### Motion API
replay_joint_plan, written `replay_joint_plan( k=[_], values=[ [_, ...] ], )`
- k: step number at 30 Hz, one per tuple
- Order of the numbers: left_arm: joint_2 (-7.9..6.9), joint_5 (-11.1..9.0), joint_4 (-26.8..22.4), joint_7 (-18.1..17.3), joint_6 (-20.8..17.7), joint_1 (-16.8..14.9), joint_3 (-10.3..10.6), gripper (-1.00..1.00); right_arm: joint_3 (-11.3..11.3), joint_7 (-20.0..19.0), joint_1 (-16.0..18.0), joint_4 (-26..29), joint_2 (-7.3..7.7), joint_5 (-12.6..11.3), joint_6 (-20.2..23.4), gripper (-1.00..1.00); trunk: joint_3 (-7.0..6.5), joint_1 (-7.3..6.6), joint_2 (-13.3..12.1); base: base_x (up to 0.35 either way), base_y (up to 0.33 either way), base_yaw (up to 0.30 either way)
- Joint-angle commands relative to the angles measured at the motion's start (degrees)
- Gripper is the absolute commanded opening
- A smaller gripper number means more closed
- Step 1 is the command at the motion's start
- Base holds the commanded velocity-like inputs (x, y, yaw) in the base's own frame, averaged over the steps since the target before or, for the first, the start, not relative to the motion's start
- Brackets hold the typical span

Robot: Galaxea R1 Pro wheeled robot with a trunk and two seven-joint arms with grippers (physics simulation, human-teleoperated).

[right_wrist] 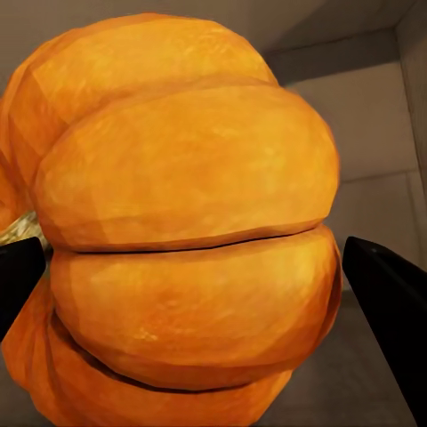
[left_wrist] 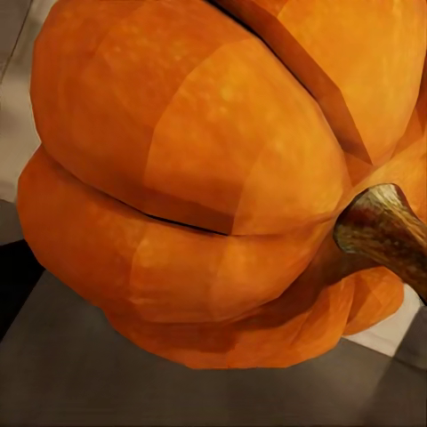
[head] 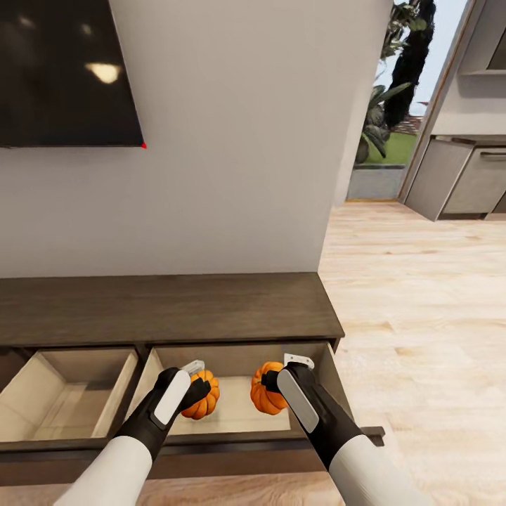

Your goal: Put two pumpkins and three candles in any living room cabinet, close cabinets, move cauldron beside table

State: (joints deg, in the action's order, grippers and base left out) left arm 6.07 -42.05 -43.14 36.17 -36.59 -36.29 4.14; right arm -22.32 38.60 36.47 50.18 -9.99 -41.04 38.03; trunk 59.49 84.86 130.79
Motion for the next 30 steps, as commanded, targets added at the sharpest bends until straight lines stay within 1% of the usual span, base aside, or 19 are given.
replay_joint_plan(
  k=[1,2,5,7,12,20,24,30],
  values=[
    [0.0,0.3,0.0,0.1,0.3,0.0,1.1,-1.0,0.0,0.0,0.0,0.0,0.0,0.0,-0.1,-1.0,0.18,0.22,0.4,0.0,0.0,0.0],
    [0.0,0.4,0.1,0.2,1.1,0.0,3.1,-1.0,0.0,0.0,0.0,0.0,0.0,0.0,-0.1,-1.0,0.36,0.44,0.8,0.0,0.0,0.0],
    [-0.07,0.3,0.2,0.6,4.4,0.0,6.6,-1.0,0.0,0.0,0.0,0.0,0.0,0.0,-0.1,-1.0,0.9,1.1,2.0,0.0,0.0,0.0],
    [-0.05,0.3,0.2,0.7,5.2,0.0,7.3,-1.0,0.0,0.0,0.0,0.0,0.0,0.1,-0.2,-1.0,1.26,1.54,2.8,0.0,0.0,0.0],
    [-0.01,0.3,0.3,0.8,5.7,0.0,7.7,-1.0,0.0,0.0,0.0,0.0,0.0,0.2,-0.3,-1.0,2.16,2.64,4.8,0.0,0.0,0.0],
    [-0.02,0.3,0.3,0.8,5.7,0.0,7.8,-1.0,0.0,0.0,0.0,0.0,0.0,0.2,-0.8,-1.0,3.59,4.4,8.0,0.0,0.0,0.0],
    [-0.01,0.3,0.3,0.7,5.7,0.0,7.7,-1.0,-0.1,-0.1,0.0,0.0,0.0,0.1,-1.9,-1.0,3.59,4.4,8.0,0.0,0.0,0.0],
    [-0.08,0.3,0.3,0.7,5.4,0.0,7.7,-1.0,-0.1,-0.1,0.0,0.0,0.0,0.1,-2.1,-1.0,3.59,4.4,8.0,0.012,0.0,0.0]
  ],
)
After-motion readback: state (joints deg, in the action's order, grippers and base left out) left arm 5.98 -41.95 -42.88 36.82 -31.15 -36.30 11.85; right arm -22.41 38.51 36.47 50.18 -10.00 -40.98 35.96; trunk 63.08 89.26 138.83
